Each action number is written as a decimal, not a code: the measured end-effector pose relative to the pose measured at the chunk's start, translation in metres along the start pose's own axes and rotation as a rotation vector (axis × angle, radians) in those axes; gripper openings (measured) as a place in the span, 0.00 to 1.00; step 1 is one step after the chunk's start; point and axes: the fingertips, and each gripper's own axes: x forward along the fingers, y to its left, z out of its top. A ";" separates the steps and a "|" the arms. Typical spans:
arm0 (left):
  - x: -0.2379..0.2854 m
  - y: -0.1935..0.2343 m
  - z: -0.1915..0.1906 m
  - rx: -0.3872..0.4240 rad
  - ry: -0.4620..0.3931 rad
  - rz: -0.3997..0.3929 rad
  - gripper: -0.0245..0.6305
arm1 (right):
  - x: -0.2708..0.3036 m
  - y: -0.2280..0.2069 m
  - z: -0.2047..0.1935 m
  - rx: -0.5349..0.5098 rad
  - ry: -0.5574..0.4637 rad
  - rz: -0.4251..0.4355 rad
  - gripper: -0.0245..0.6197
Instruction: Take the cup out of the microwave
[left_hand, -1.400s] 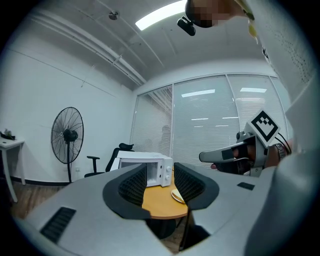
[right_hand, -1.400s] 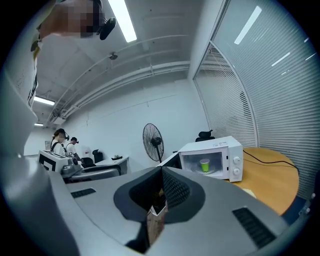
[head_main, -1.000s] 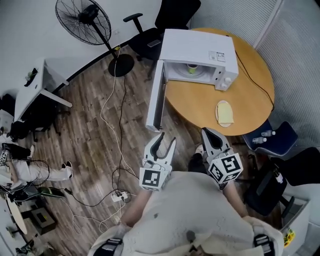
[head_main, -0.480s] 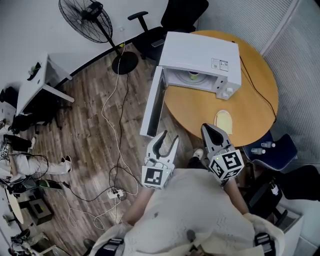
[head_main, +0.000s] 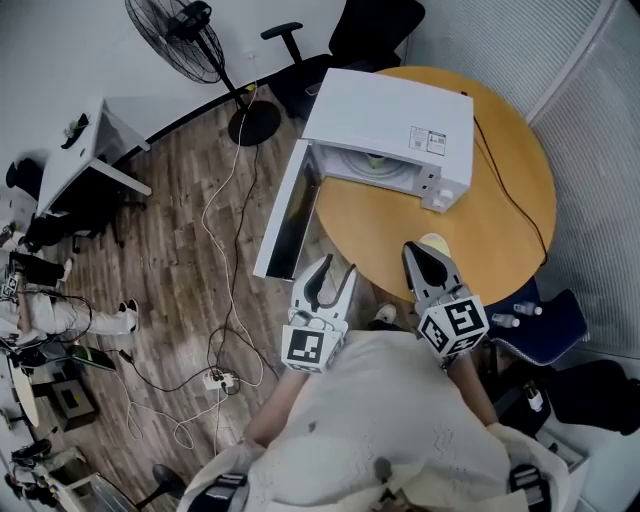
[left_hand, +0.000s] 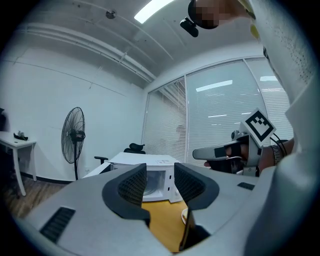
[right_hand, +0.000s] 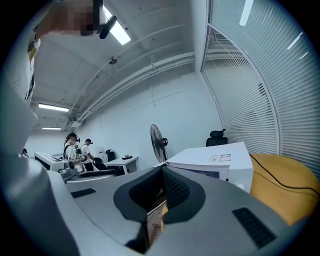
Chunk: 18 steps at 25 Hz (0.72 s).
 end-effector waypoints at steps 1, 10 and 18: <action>0.005 -0.006 -0.001 0.000 0.003 0.001 0.32 | -0.003 -0.008 0.002 0.002 -0.003 -0.001 0.05; 0.046 -0.038 -0.011 -0.008 0.037 -0.012 0.34 | -0.027 -0.064 0.011 0.012 -0.032 -0.036 0.05; 0.088 -0.040 -0.033 -0.036 0.075 -0.017 0.36 | -0.044 -0.095 0.011 0.016 -0.025 -0.096 0.05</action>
